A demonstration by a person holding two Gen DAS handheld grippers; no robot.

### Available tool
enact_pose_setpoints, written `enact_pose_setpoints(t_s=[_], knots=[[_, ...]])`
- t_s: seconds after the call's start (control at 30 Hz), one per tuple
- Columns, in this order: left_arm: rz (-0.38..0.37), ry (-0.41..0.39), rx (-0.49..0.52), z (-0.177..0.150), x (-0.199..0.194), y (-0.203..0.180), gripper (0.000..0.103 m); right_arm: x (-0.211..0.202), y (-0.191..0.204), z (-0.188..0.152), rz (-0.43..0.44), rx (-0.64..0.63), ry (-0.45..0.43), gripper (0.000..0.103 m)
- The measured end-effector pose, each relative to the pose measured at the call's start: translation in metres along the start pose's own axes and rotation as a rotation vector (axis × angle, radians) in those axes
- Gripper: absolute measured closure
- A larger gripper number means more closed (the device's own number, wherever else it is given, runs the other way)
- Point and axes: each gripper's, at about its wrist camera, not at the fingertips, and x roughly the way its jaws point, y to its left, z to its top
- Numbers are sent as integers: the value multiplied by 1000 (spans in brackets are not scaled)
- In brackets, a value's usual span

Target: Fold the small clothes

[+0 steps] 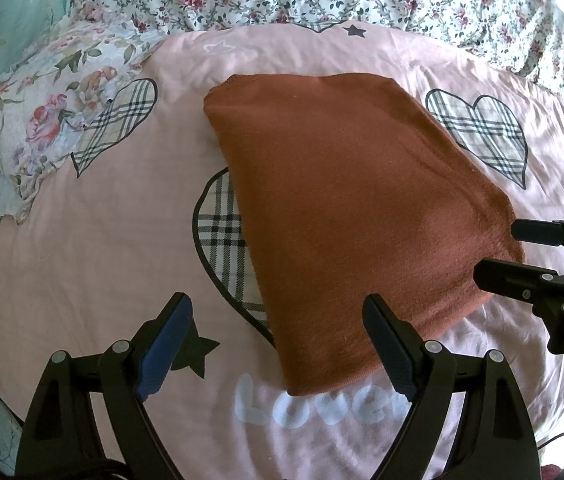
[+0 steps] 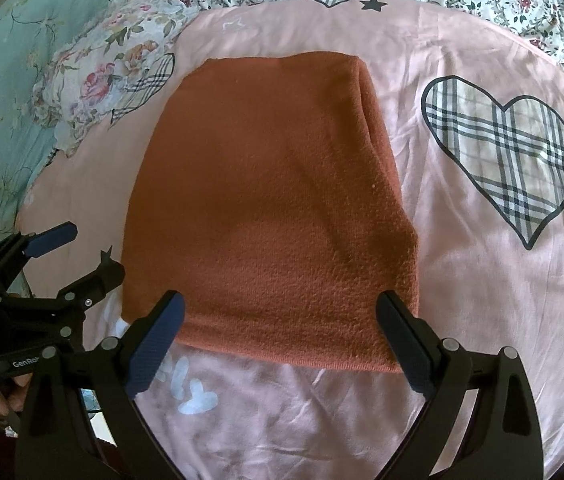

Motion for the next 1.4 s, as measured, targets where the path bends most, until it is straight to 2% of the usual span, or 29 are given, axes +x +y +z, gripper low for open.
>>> enact_pose_setpoints(t_s=[1.4], knots=[[-4,-5,8,2,3,-1,16,-3,1,5,2,-1,-10,7]])
